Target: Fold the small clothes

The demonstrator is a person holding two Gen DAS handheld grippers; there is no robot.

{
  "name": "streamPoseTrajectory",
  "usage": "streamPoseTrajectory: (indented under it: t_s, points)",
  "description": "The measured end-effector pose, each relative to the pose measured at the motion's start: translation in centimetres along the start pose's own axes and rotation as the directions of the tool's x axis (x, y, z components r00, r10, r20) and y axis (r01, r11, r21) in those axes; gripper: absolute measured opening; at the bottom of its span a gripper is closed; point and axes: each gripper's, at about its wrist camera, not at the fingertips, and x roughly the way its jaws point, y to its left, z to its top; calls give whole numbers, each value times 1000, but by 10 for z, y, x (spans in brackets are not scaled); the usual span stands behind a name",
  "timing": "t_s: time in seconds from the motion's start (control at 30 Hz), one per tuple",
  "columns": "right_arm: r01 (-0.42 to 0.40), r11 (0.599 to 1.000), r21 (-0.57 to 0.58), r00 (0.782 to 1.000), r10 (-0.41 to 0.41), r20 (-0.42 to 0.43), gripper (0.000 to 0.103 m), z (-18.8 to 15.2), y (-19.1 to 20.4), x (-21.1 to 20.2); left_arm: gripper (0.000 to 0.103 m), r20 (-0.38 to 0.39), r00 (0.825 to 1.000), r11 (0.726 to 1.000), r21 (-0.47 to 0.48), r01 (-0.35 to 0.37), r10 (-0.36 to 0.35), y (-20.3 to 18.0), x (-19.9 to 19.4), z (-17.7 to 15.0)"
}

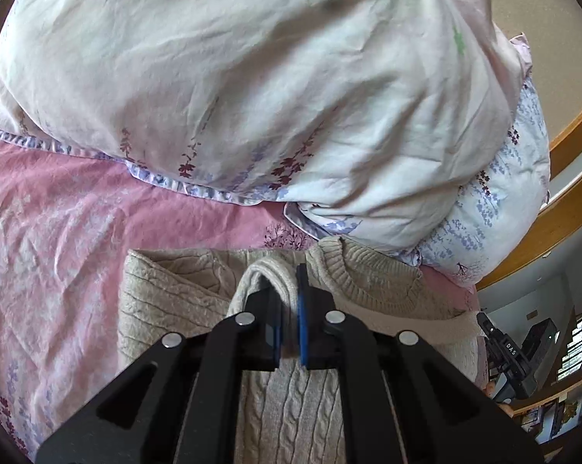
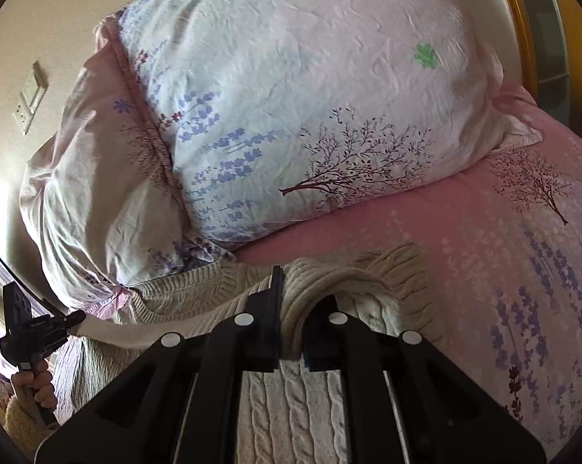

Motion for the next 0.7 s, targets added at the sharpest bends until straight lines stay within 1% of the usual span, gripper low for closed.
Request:
streamPoseTrajectory:
  t_s: [0.07, 0.23, 0.3, 0.33, 0.37, 0.4, 0.43, 0.47, 0.5, 0.53, 0.6, 0.67, 0.7]
  points:
    - [4, 1000, 31, 1000, -4, -20, 8, 2, -6, 12, 6, -5, 1000, 1000, -18, -1, 1, 4, 9, 2]
    - [18, 999, 45, 999, -17, -31, 8, 5, -8, 29, 6, -2, 1000, 998, -57, 8, -8, 11, 23, 8]
    - [48, 998, 44, 997, -45, -68, 9, 6, -8, 40, 7, -27, 1000, 998, -68, -3, 1, 13, 34, 9]
    - [60, 997, 49, 994, -55, -95, 11, 7, -9, 45, 9, -47, 999, 997, -81, -2, -2, 16, 39, 9]
    - [63, 996, 60, 990, -55, -126, 15, 7, -11, 49, 10, -57, 998, 995, -99, -2, -4, 18, 43, 9]
    - [51, 996, 74, 989, -40, -141, 21, 8, -12, 49, 12, -59, 998, 994, -112, 16, -22, 20, 43, 9]
    - [36, 996, 85, 990, -24, -141, 27, 9, -13, 47, 14, -61, 997, 992, -120, 34, -42, 21, 42, 10]
    - [23, 996, 89, 993, -12, -120, 42, 10, -14, 37, 23, -62, 996, 991, -126, 54, -63, 22, 39, 10]
    - [27, 996, 85, 995, -18, -100, 63, 11, -14, 29, 38, -63, 995, 989, -131, 74, -83, 23, 35, 10]
    - [31, 996, 80, 996, -25, -82, 69, 12, -14, 21, 54, -51, 995, 988, -133, 80, -87, 24, 27, 11]
    - [29, 998, 51, 999, -27, -34, 70, 12, -15, 0, 63, -10, 996, 990, -114, 83, -85, 26, 7, 10]
    - [54, 999, 8, 998, -54, -25, 69, 9, -17, -16, 62, 14, 997, 994, -75, 76, -75, 27, -15, 7]
    - [66, 998, -7, 997, -66, -27, 66, 6, -20, -23, 62, 18, 997, 996, -60, 69, -69, 29, -24, 4]
